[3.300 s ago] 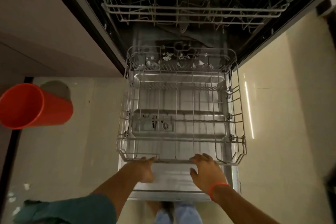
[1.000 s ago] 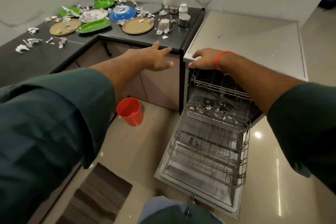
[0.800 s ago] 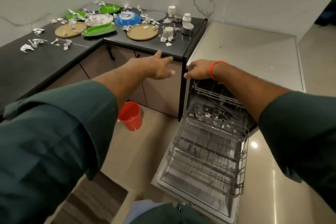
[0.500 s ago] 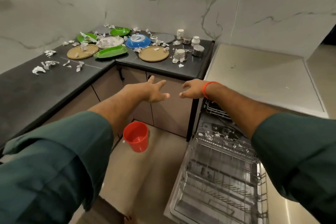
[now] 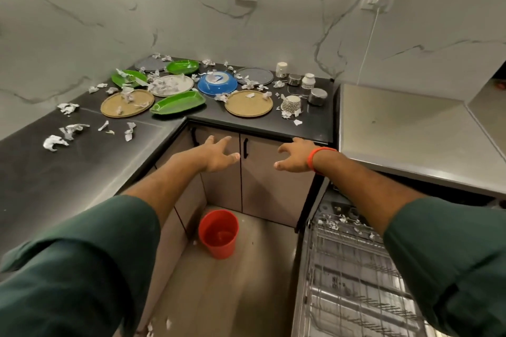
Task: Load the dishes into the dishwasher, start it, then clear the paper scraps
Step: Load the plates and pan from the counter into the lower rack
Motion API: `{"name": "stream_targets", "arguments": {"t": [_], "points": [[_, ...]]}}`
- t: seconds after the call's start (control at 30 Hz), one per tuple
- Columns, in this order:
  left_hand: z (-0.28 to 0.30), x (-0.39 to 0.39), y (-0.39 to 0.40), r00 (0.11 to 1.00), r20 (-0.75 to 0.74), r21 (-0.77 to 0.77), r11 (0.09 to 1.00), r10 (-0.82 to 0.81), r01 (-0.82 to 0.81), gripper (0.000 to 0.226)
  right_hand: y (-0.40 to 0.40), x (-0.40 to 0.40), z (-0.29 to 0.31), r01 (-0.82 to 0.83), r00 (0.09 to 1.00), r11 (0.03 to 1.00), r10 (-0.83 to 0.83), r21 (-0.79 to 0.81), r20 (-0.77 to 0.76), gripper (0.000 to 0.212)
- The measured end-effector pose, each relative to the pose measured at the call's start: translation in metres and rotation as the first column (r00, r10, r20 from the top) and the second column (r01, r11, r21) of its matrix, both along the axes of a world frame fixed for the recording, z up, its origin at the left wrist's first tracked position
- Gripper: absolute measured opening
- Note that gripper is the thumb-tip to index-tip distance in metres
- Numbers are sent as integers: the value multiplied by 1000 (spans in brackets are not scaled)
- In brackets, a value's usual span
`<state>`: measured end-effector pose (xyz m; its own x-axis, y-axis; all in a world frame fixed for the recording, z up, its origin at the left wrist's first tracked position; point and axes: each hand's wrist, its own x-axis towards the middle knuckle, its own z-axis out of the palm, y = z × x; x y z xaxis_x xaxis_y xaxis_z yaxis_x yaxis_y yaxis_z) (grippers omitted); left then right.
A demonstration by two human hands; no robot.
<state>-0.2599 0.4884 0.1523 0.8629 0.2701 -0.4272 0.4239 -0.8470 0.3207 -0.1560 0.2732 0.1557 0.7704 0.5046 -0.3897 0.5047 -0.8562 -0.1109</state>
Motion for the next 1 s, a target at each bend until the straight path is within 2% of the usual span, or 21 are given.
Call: {"name": "stream_targets", "arguments": {"t": [0.17, 0.43, 0.57, 0.73, 1.0], "points": [[-17, 6, 32, 999, 14, -46, 998, 41, -40, 79, 32, 16, -17, -4, 1000, 999, 5, 41, -27, 66], [-36, 41, 84, 996, -79, -54, 998, 40, -45, 80, 85, 64, -49, 41, 992, 992, -26, 121, -122, 65], [-44, 87, 112, 985, -169, -4, 1000, 24, -25, 82, 112, 108, -55, 19, 996, 978, 0, 208, -91, 59], [-49, 150, 132, 990, -141, 60, 998, 6, 2, 82, 132, 167, -57, 59, 995, 931, -27, 361, -93, 50], [-66, 229, 158, 991, -131, 131, 990, -36, 53, 81, 140, 243, -80, 167, 981, 891, -108, 423, -160, 45]]}}
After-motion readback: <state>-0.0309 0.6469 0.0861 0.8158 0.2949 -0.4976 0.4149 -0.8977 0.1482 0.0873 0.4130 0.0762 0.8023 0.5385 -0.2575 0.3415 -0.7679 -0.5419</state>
